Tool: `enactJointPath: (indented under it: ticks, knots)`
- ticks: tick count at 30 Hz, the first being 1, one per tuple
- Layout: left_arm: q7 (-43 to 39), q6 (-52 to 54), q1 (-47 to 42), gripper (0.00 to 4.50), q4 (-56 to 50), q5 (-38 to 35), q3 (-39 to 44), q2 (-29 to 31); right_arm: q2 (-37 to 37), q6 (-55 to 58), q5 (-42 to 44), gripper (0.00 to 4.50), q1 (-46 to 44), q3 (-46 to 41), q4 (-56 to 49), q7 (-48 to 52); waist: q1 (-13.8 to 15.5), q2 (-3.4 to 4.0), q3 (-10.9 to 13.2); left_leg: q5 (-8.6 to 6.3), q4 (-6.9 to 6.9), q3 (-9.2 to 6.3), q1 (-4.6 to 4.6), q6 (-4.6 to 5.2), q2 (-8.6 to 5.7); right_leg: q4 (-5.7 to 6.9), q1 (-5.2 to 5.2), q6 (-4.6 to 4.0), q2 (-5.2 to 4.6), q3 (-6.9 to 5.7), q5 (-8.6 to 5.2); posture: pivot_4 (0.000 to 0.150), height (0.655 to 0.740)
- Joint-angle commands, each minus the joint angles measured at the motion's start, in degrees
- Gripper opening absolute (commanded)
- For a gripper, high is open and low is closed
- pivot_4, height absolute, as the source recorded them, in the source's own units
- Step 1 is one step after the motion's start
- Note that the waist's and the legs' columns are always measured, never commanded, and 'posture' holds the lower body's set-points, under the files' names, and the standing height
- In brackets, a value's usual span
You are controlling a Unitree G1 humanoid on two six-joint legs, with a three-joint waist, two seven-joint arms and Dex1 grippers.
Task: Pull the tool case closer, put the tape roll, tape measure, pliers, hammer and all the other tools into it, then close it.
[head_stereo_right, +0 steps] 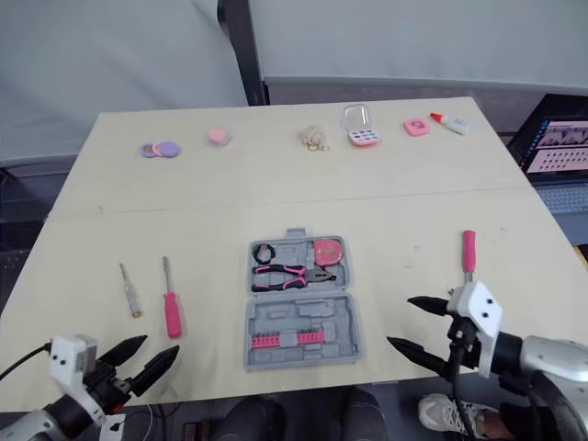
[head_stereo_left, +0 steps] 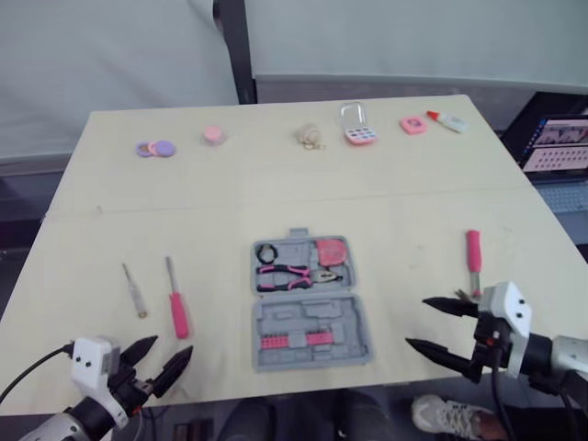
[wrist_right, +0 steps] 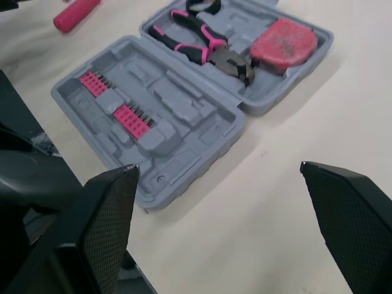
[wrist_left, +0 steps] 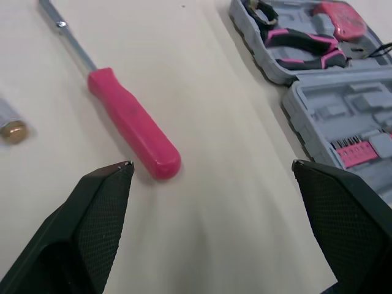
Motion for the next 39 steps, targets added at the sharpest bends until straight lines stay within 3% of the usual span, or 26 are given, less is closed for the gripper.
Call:
enactJointPath:
  ticks: [1, 10, 17, 25, 32, 39]
  knots:
    - [2.88, 1.12, 4.08, 4.45, -5.79, -2.62, 2.21, -1.94, 0.02, -3.00, 1.16, 4.45, 0.62, -1.92, 0.38, 2.16, -0.01, -0.03, 0.02, 0.00, 0.01, 0.01, 0.00, 0.01, -0.01, 0.00, 0.01, 0.00, 0.00, 0.03, 0.00, 0.150, 0.7400]
    - [13.77, 4.03, 1.76, 4.45, -7.16, -6.06, 6.07, -5.70, -1.82, -4.88, 0.99, 4.45, -3.56, -0.36, 4.60, 4.25, 0.22, -0.05, 0.04, -0.02, 0.00, 0.11, 0.08, 0.01, 0.03, -0.01, 0.00, -0.02, 0.04, 0.15, -0.01, 0.150, 0.7400]
    - [16.17, 3.39, 4.12, 4.45, -11.43, -5.67, 3.80, -8.53, -1.98, -4.56, 1.81, 4.45, -1.90, -1.33, 3.26, 4.82, 0.00, -0.09, 0.06, -0.04, 0.02, 0.17, 0.09, 0.04, 0.01, -0.01, 0.01, -0.02, 0.04, 0.20, -0.01, 0.150, 0.7400]
    - [19.96, 3.82, 2.52, 4.45, -12.68, -3.68, 2.74, -7.77, -2.33, -4.72, 1.98, 4.45, -1.76, -2.41, 2.75, 4.52, 0.02, -0.09, 0.05, -0.04, 0.02, 0.25, 0.12, 0.03, 0.02, -0.01, 0.00, -0.02, 0.05, 0.27, -0.01, 0.150, 0.7400]
    - [36.82, 15.56, -14.65, 4.45, -12.40, -6.39, 6.62, -2.76, -2.75, -3.44, 3.99, 4.45, -0.75, -5.03, -0.51, 4.37, 0.58, -0.09, 0.04, -0.03, 0.07, 0.23, 0.15, 0.03, 0.00, 0.16, 0.00, 0.00, 0.05, 0.29, 0.00, 0.150, 0.7400]
    - [42.27, 25.51, -25.74, 4.45, -8.36, -7.26, 7.45, 1.12, -2.00, -3.29, 4.96, 4.45, -4.06, -2.75, -3.07, 1.97, -0.26, -0.10, 0.04, -0.03, 0.05, 0.29, 0.18, 0.03, -0.17, 0.40, -0.04, 0.04, 0.10, 0.29, 0.02, 0.150, 0.7400]
